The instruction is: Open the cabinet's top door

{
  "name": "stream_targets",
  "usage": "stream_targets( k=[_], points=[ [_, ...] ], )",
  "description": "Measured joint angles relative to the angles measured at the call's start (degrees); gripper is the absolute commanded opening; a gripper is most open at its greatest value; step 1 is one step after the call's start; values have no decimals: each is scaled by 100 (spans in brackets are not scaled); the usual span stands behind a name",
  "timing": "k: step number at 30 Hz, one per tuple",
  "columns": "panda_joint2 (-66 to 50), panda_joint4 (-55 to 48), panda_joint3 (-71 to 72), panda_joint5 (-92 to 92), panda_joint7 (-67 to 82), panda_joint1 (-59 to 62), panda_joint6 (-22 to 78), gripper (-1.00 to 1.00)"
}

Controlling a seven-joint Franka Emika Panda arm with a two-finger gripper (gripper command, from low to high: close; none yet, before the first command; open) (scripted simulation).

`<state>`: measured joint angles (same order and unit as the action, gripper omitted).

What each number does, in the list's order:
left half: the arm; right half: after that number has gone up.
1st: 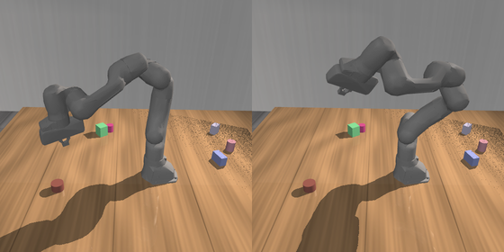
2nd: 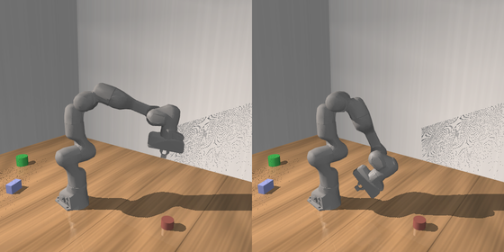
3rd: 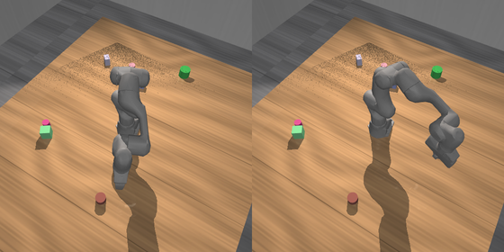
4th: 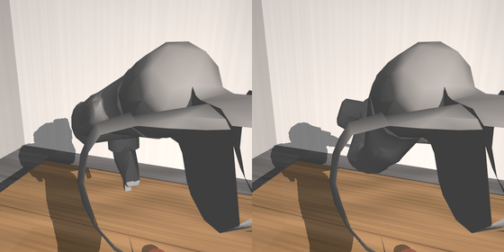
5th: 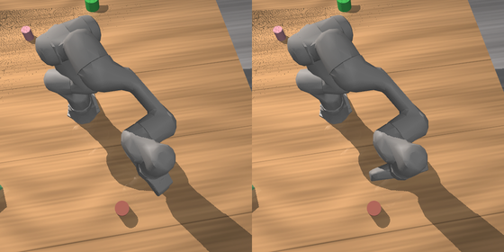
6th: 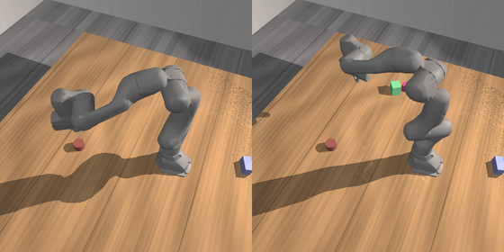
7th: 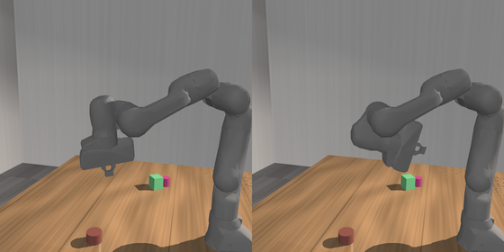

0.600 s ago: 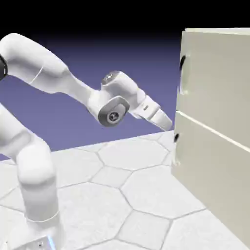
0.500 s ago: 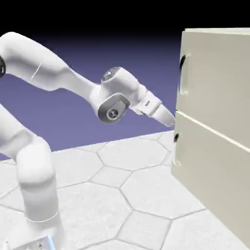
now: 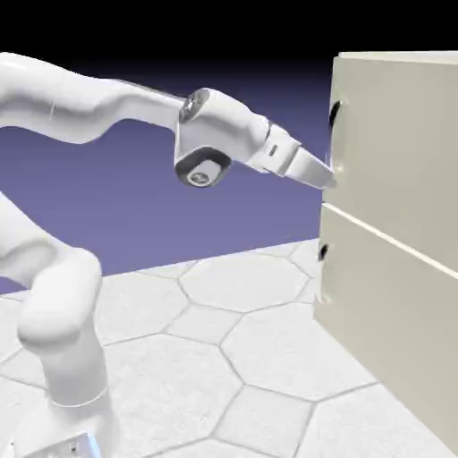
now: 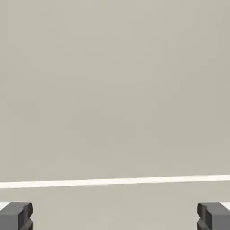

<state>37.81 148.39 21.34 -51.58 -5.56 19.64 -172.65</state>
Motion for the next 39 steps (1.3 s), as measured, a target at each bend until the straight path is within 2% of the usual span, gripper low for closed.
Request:
stream_targets(
  k=[39],
  points=[
    [971,-2376,4021,-9720,6952,3830,256,0]
  ],
)
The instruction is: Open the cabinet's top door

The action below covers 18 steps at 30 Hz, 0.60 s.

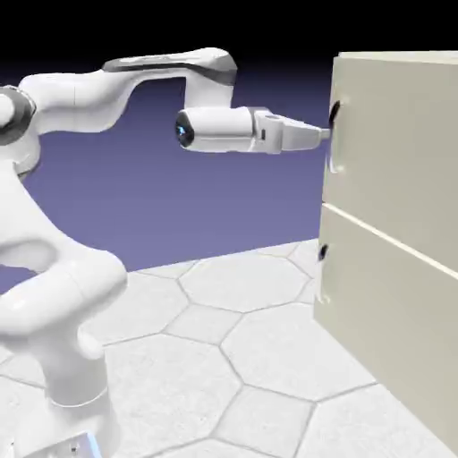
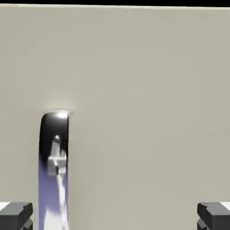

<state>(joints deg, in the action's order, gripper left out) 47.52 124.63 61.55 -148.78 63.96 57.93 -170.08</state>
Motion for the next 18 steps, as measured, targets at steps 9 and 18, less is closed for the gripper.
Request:
stream_targets(
  k=[9,18],
  points=[
    [125,-578,849,-1699,1210,885,48,0],
    [-232,-971,1201,-1723,1442,1393,221,-100]
  ],
)
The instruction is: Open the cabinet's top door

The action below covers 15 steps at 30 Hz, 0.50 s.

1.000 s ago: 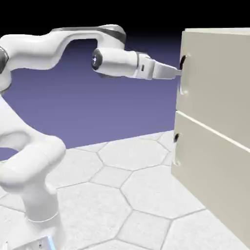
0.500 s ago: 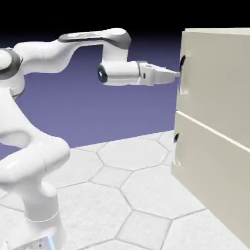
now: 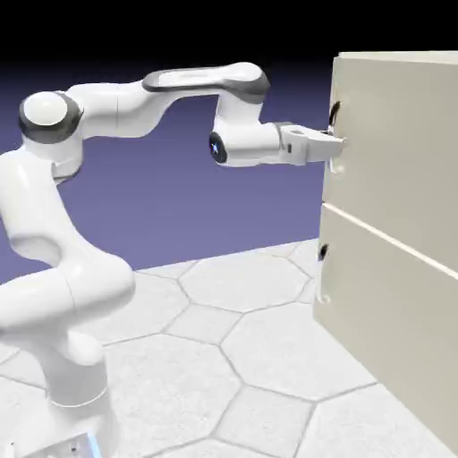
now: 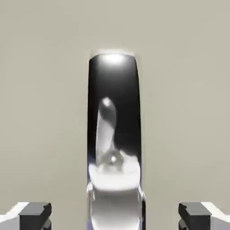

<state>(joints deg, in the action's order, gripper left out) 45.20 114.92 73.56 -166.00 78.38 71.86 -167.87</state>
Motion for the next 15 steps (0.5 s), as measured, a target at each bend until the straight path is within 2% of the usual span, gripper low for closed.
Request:
stream_targets(
  k=[10,15],
  points=[
    [-622,1188,-1568,245,864,-2077,513,-100],
    [-996,1452,-2443,61,1665,-3115,522,-100]
  ],
)
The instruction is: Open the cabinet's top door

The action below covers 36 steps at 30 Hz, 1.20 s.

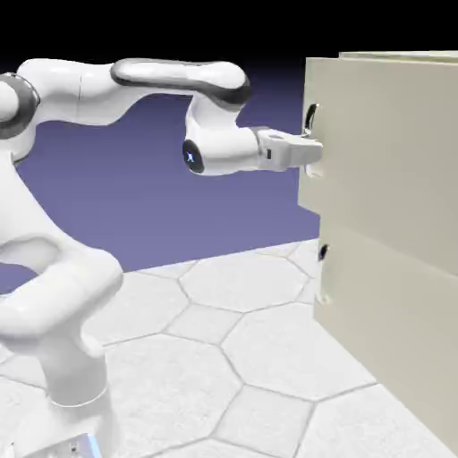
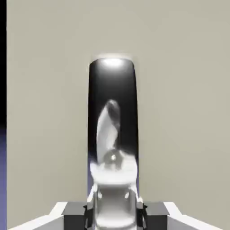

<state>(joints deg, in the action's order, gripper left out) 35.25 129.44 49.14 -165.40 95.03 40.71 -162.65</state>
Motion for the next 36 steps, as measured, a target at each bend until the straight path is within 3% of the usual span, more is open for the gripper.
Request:
stream_targets(
  k=[15,26,36],
  points=[
    [-217,723,-2816,80,1392,-3117,-55,-100],
    [1300,2086,-4829,2690,-99,-5225,-129,-100],
    [2852,2910,-6203,5180,-1447,-6759,-830,-100]
  ],
)
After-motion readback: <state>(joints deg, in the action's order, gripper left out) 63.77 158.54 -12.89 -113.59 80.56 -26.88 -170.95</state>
